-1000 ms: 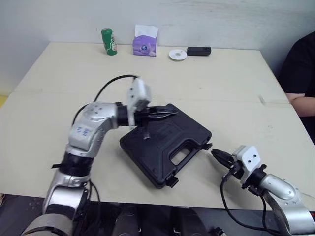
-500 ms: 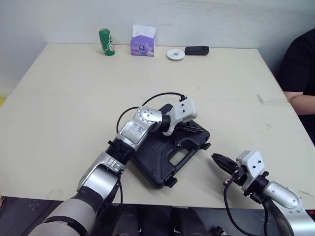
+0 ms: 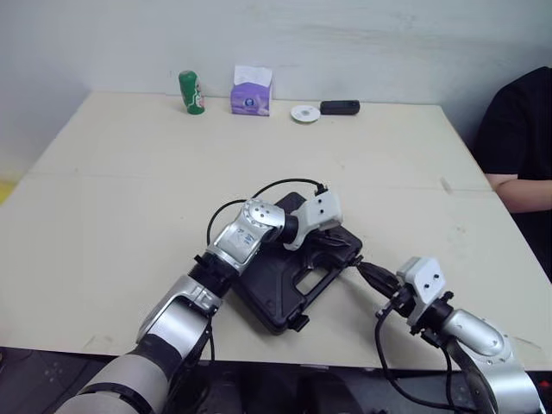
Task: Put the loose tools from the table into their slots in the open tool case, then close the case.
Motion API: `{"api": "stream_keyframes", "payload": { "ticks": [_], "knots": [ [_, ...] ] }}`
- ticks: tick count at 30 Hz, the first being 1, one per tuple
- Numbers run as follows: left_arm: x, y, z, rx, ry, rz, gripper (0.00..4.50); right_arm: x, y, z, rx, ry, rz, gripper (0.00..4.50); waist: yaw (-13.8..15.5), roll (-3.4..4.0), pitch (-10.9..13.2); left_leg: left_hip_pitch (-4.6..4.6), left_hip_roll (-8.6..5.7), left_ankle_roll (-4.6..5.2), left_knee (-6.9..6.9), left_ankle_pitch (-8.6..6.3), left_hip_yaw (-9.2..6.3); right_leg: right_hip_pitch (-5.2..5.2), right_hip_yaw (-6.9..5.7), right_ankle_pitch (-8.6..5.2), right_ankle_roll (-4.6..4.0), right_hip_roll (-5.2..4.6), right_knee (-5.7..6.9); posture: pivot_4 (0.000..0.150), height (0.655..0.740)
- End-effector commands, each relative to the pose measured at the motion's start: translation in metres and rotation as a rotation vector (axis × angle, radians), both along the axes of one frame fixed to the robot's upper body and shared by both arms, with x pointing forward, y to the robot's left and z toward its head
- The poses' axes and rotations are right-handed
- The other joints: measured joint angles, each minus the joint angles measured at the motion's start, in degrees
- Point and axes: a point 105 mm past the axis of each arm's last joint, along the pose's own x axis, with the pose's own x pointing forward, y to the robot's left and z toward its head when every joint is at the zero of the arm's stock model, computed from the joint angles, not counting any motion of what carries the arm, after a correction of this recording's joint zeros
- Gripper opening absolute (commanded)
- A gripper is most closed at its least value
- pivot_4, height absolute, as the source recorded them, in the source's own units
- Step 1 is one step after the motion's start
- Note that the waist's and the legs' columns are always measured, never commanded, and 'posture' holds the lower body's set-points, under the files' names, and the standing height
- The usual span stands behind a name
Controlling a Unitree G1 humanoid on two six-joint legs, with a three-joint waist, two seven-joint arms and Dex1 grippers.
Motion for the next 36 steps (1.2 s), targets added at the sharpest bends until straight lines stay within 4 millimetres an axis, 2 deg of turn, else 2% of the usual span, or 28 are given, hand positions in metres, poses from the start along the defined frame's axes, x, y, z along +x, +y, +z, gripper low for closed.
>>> {"api": "stream_keyframes", "payload": {
  "ticks": [1,8,15,18,20,23,26,31,36],
  "knots": [
    [-0.001,0.028,-0.070,0.230,0.137,0.099,0.00,0.004,0.001,0.004,0.000,-0.015,0.003,0.05,0.03,-0.09,-0.19,0.00,0.01,0.01,-0.02,-0.01,0.00,0.00,0.01,0.00,0.00,-0.01,-0.02,0.150,0.7400],
    [0.000,0.034,-0.071,0.234,0.144,0.106,0.00,0.011,0.013,0.010,0.015,-0.035,0.040,0.05,0.01,-0.11,-0.27,-0.01,0.06,0.01,-0.04,-0.03,0.01,0.00,0.04,-0.02,-0.04,-0.04,-0.06,0.150,0.7400],
    [0.002,0.037,-0.073,0.243,0.143,0.115,0.00,0.010,0.014,0.012,0.015,-0.043,0.059,0.05,-0.04,-0.07,-0.43,-0.01,0.10,0.00,-0.15,-0.05,0.01,-0.01,0.04,-0.04,-0.13,-0.05,-0.27,0.150,0.7400],
    [0.002,0.037,-0.072,0.235,0.146,0.117,0.00,-0.001,0.001,0.021,0.038,-0.039,0.051,0.05,0.06,-0.05,-0.44,-0.02,0.10,0.00,-0.22,-0.06,0.02,-0.01,0.04,-0.04,-0.15,-0.07,-0.33,0.150,0.7400],
    [0.002,0.037,-0.072,0.233,0.146,0.116,0.00,-0.005,-0.010,0.019,0.027,-0.019,0.025,0.05,0.08,-0.02,-0.45,-0.04,0.09,0.02,-0.30,-0.05,0.02,-0.01,0.05,-0.05,-0.16,-0.09,-0.41,0.150,0.7400],
    [0.002,0.037,-0.072,0.233,0.144,0.115,0.00,-0.007,-0.024,0.007,-0.013,0.027,-0.024,0.05,0.01,0.02,-0.53,-0.03,0.08,0.00,-0.51,-0.06,0.04,0.02,0.05,-0.03,-0.43,-0.08,-0.73,0.150,0.7400],
    [0.002,0.037,-0.072,0.233,0.140,0.113,0.00,-0.009,-0.029,-0.007,-0.038,0.081,-0.034,0.05,0.01,0.02,-0.53,0.00,0.05,-0.13,-0.83,0.02,0.07,0.03,0.05,0.05,-0.57,-0.07,-1.02,0.150,0.7400],
    [0.001,0.037,-0.073,0.241,0.136,0.107,0.00,-0.003,-0.020,-0.017,-0.008,0.092,-0.026,0.05,-0.04,0.04,-0.55,0.00,0.05,-0.14,-0.90,0.02,0.09,0.03,0.05,0.05,-0.59,-0.07,-1.12,0.150,0.7400],
    [0.001,0.040,-0.074,0.254,0.132,0.110,0.00,0.009,0.004,-0.011,0.018,0.060,0.042,0.05,-0.10,0.11,-0.57,-0.03,0.05,-0.15,-0.96,0.01,0.10,-0.01,0.08,0.07,-0.64,-0.08,-1.22,0.150,0.7400]
  ]
}}
